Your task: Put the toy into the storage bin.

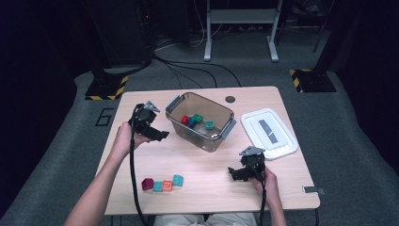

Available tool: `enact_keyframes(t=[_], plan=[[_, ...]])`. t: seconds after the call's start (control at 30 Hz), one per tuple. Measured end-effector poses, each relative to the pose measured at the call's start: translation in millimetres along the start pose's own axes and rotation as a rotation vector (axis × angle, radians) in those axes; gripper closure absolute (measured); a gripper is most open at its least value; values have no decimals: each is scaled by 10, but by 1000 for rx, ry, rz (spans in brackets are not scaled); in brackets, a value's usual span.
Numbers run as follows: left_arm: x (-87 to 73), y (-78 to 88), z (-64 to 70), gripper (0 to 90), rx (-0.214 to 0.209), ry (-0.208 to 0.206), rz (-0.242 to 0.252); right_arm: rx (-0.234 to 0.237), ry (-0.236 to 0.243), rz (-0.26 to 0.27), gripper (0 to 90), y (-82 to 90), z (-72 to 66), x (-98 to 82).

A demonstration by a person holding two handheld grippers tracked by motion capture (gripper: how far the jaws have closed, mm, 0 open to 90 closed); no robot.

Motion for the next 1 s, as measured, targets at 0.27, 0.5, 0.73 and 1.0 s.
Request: enact_keyframes(t=[0.27,0.5,0.73,1.0], plan=[[-299,49,12,133,9,33,-10,-2,-2,0,0,1,0,-1],[-578,49,37,133,4,67,-22,-2,-3,0,0,1,0,-1],[-794,15,96,133,-1,93,-42,-1,-1,0,0,0,1,-1],[-1038,47,135,126,-13,114,-55,-2,-2,0,0,1,1,-1]])
Point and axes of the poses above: each handheld gripper's, and its own axes: y roughly backward along the jaws, x roughly out of its top, z roughly to its right, the point moved 1 cm from there along -y, roughly forward along the jaws, and after that the axes turned 14 degrees about z, right-handed, at the moved point
